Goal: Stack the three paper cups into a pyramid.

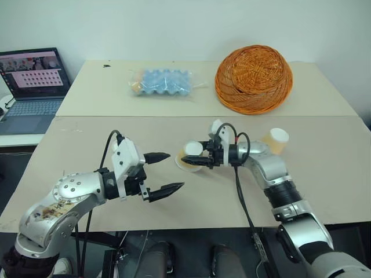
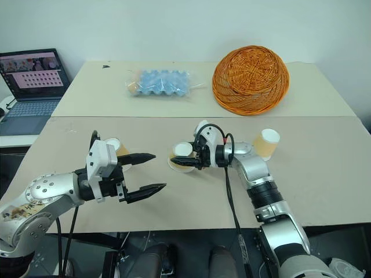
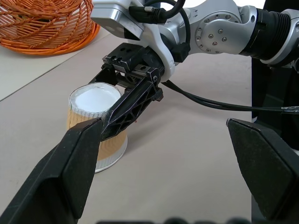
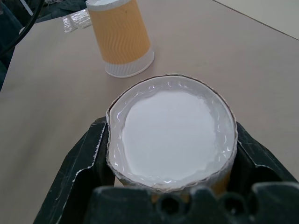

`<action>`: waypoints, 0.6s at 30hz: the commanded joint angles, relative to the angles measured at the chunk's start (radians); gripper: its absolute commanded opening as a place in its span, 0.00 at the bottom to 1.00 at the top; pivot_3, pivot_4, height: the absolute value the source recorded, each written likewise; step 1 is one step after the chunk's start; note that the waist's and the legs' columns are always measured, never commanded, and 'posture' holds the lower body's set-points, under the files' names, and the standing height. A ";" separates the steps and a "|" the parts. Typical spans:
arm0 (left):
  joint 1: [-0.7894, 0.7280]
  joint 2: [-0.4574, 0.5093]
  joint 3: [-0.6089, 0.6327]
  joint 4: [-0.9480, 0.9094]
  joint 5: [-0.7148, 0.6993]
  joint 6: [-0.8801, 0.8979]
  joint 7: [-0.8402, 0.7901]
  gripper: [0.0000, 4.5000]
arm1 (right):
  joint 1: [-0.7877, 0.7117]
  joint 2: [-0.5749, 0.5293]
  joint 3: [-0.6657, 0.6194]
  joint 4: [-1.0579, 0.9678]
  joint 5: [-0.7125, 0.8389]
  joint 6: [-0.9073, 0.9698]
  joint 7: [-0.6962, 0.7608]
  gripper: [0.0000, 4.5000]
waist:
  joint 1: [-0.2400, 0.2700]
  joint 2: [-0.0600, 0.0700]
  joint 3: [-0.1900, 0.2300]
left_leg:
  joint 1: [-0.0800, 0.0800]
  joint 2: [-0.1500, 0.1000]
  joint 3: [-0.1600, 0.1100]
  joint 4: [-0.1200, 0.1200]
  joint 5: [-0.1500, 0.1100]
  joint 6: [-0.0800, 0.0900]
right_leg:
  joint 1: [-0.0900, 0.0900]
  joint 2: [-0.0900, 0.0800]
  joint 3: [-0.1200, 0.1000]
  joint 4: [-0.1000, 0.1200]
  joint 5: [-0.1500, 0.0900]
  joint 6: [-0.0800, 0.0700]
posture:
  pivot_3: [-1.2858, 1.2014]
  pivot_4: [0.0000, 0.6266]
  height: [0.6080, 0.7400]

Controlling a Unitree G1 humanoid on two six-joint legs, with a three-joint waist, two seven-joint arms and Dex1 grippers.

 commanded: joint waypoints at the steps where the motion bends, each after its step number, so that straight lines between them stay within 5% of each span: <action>1: -0.021 -0.003 0.006 -0.018 -0.020 0.000 0.002 1.00 | -0.031 0.012 -0.021 0.013 -0.007 -0.036 0.005 0.58 | -0.002 0.000 0.000 | 0.000 0.000 0.000 0.000 0.000 0.000 | 0.000 0.000 0.000 0.000 0.000 0.000 | 0.52 0.24 0.90; 6: -0.027 -0.002 0.003 -0.017 -0.025 0.001 0.007 1.00 | -0.034 0.015 -0.029 0.018 -0.012 -0.042 0.006 0.99 | -0.004 0.000 0.000 | 0.000 0.000 0.000 0.000 0.000 0.000 | 0.000 0.000 0.000 0.000 0.000 0.000 | 0.52 0.24 0.90; 18: -0.047 -0.005 -0.011 -0.008 -0.031 0.006 0.012 1.00 | -0.018 -0.038 -0.056 -0.007 -0.022 -0.047 0.023 0.99 | -0.004 0.000 0.000 | 0.000 0.000 0.000 0.000 0.000 0.000 | 0.000 0.000 0.000 0.000 0.000 0.000 | 0.52 0.24 0.90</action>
